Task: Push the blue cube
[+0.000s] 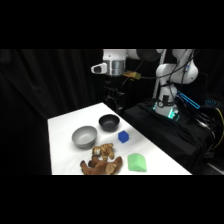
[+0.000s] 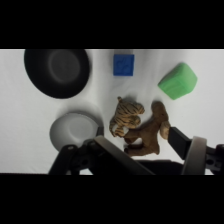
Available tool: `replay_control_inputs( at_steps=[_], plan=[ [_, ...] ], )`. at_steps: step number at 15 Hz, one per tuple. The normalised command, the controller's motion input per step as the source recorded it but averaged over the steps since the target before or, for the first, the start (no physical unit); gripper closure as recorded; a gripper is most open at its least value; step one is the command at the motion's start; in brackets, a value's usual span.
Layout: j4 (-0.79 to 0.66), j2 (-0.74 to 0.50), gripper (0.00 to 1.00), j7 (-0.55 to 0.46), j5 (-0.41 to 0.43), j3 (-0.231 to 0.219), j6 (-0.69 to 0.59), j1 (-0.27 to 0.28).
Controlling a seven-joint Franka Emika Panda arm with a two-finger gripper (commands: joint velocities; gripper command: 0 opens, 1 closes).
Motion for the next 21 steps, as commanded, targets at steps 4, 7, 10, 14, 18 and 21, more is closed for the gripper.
replay_control_inputs(
  at_steps=[4, 7, 10, 14, 18, 21],
  plan=[
    [-0.14, -0.08, 0.00, 0.03, 0.002, 0.013, 0.07, -0.013],
    [-0.34, -0.22, 0.00, 0.02, 0.038, 0.004, 0.19, -0.012],
    [-0.39, -0.22, 0.27, 0.10, 0.016, 0.025, 0.33, -0.006],
    [-0.33, -0.10, 0.62, 0.19, -0.071, 0.047, 0.45, -0.021],
    [-0.23, 0.06, 0.95, 0.21, -0.140, 0.057, 0.44, -0.037],
    [-0.14, 0.18, 1.00, 0.23, -0.201, 0.059, 0.40, -0.045]
  ],
)
